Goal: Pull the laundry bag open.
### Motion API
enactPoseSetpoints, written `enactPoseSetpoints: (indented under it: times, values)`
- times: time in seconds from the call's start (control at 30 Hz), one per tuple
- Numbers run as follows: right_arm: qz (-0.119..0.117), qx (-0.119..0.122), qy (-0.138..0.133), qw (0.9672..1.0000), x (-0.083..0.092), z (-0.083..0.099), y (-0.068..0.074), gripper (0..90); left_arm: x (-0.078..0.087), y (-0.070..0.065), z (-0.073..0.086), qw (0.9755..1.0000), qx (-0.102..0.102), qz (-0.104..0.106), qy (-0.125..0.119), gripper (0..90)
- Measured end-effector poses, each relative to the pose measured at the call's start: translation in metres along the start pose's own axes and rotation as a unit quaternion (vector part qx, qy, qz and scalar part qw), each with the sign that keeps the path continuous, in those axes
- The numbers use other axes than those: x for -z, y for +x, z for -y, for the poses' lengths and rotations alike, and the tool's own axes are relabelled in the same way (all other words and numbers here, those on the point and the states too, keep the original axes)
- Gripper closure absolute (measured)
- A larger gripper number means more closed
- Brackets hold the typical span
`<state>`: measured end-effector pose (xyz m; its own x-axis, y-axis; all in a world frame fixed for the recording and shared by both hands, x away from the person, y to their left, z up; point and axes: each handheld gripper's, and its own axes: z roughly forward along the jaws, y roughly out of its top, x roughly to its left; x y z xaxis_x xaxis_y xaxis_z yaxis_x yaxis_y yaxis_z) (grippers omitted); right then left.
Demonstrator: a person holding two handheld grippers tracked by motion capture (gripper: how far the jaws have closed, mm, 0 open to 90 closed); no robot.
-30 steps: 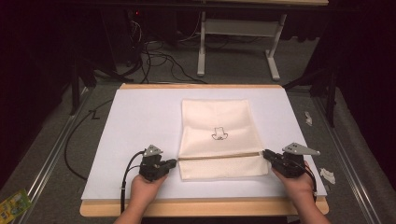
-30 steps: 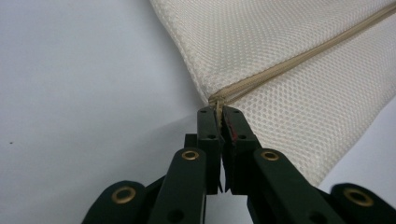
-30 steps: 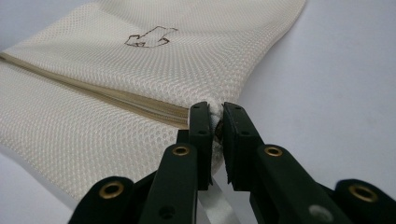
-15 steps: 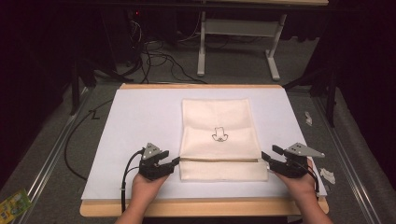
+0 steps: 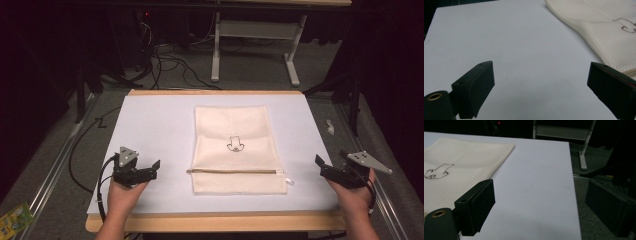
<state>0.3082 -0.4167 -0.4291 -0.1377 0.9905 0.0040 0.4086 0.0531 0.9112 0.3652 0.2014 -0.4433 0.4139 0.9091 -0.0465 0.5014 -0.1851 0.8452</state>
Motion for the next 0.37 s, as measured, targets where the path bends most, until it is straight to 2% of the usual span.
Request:
enactPoseSetpoints:
  times: [0.07,0.13,0.17,0.27,0.3,0.37]
  values:
    - [-0.004,0.015,0.012,0.9998,-0.005,0.0,0.007,9.5,-0.003,-0.002,-0.001,1.0,0.002,0.001,-0.001,6.0]
    - [-0.011,0.024,0.011,0.9996,-0.006,-0.001,0.013,9.3,-0.004,-0.004,-0.001,1.0,-0.003,0.0,0.002,4.1]
    - [-0.011,0.021,0.01,0.9997,-0.005,-0.002,0.014,9.4,-0.005,-0.007,-0.001,0.9999,-0.011,0.003,0.004,3.8]
    - [-0.016,0.018,0.005,0.9997,-0.001,-0.003,0.012,9.4,-0.006,-0.008,0.0,0.9999,-0.014,0.003,0.007,1.3]
    - [-0.019,0.018,0.005,0.9997,-0.001,-0.003,0.01,9.2,-0.007,-0.008,-0.001,0.9999,-0.004,0.01,0.007,0.2]
    - [-0.025,0.008,0.006,0.9996,-0.002,-0.003,0.008,8.1,-0.007,-0.007,-0.001,0.9999,0.0,0.014,0.005,0.2]
